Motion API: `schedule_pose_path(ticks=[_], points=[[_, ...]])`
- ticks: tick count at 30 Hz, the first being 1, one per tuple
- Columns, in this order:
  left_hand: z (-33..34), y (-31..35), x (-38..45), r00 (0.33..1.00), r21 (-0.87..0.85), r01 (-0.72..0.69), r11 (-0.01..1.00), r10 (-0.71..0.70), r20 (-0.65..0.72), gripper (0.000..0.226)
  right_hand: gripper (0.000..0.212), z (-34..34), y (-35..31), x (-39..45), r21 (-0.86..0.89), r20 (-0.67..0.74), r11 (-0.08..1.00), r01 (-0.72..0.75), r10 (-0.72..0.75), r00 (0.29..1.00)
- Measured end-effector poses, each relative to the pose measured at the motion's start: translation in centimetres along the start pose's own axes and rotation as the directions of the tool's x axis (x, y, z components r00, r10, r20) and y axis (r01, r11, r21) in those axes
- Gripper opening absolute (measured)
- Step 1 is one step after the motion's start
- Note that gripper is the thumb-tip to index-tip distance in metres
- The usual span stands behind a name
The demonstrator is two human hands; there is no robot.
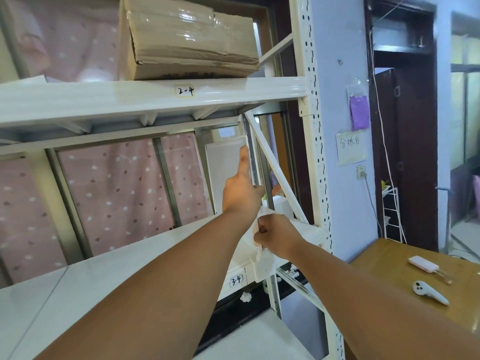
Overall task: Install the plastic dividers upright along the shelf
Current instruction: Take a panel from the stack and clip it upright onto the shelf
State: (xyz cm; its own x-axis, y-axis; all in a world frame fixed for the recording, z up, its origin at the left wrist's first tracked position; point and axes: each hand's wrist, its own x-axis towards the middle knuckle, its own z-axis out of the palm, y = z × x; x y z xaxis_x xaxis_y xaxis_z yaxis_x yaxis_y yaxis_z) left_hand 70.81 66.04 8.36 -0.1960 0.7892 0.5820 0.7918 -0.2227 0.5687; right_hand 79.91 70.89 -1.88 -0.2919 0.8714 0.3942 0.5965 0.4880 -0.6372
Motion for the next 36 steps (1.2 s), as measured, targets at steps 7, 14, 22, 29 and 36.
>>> schedule_pose_path(ticks=[7,14,22,29,36], points=[[0.2,-0.5,0.1,0.999,-0.036,-0.003,0.999,0.002,-0.038,0.104,0.016,0.1,0.2,0.4,-0.005,0.017,1.000,-0.008,0.008,1.000],[0.0,-1.0,0.0,0.999,-0.125,0.010,0.992,-0.016,-0.047,0.100,0.011,-0.1,0.0,0.4,0.009,0.027,1.000,-0.013,0.013,1.000],[-1.3,-0.6,0.3,0.997,-0.138,0.067,0.988,-0.062,0.043,0.107,0.018,-0.7,-0.8,0.0,0.072,0.065,0.994,-0.087,0.082,0.994],[-4.2,-2.4,-1.0,0.973,0.071,0.206,0.976,-0.212,0.096,0.129,0.078,-1.9,-3.0,-1.5,0.105,0.104,0.986,-0.127,0.116,0.988],[-9.4,-6.7,-2.2,0.962,0.199,0.218,0.955,-0.245,0.123,0.121,0.086,-3.0,-4.9,-2.9,0.033,0.081,0.986,-0.165,0.162,0.983]])
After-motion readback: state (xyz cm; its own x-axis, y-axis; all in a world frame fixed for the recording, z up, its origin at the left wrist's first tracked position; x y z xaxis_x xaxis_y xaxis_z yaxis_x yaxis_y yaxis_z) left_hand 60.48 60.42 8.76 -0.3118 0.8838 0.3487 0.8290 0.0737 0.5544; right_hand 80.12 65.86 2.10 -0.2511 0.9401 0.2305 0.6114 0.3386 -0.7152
